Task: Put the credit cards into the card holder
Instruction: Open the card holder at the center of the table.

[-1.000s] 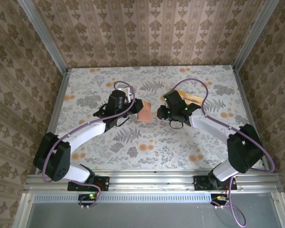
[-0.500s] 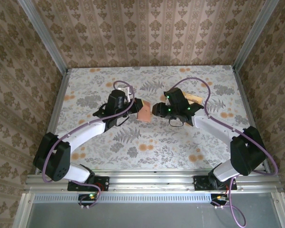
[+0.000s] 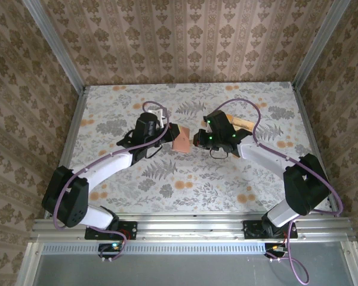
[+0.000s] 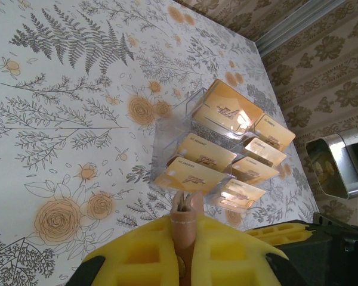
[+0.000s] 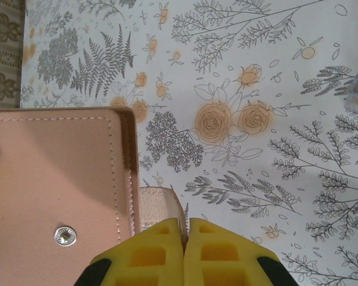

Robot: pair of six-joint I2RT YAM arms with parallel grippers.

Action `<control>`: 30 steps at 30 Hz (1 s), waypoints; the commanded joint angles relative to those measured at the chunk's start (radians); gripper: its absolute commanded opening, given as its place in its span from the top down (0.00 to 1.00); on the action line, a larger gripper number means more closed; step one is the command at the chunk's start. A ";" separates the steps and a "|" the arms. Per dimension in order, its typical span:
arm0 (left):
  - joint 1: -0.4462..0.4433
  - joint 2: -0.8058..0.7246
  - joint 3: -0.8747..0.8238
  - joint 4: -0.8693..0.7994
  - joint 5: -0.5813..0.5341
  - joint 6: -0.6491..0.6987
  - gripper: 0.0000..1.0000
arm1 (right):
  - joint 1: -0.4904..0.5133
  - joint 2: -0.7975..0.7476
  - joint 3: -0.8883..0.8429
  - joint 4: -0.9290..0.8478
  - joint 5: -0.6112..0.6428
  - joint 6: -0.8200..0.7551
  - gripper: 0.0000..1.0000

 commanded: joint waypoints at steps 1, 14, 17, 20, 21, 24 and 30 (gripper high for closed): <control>0.002 0.017 0.019 0.026 -0.004 0.031 1.00 | -0.017 -0.043 -0.005 0.004 -0.021 0.004 1.00; 0.065 0.169 -0.048 0.079 0.013 0.057 0.34 | 0.003 -0.132 0.041 -0.031 -0.082 0.040 1.00; 0.082 0.209 -0.042 0.079 0.031 0.066 0.32 | 0.034 -0.107 0.049 -0.013 -0.078 0.062 1.00; 0.104 0.235 -0.035 0.065 0.040 0.076 0.31 | 0.059 -0.080 0.034 0.007 -0.066 0.077 1.00; 0.113 0.242 -0.035 0.062 0.043 0.080 0.31 | 0.061 -0.073 0.021 0.023 -0.067 0.085 1.00; 0.135 0.239 -0.041 0.044 0.048 0.094 0.31 | 0.062 -0.057 -0.020 0.071 -0.077 0.111 1.00; 0.155 0.182 -0.071 -0.016 0.036 0.126 0.30 | 0.060 -0.042 -0.038 0.081 -0.106 0.099 1.00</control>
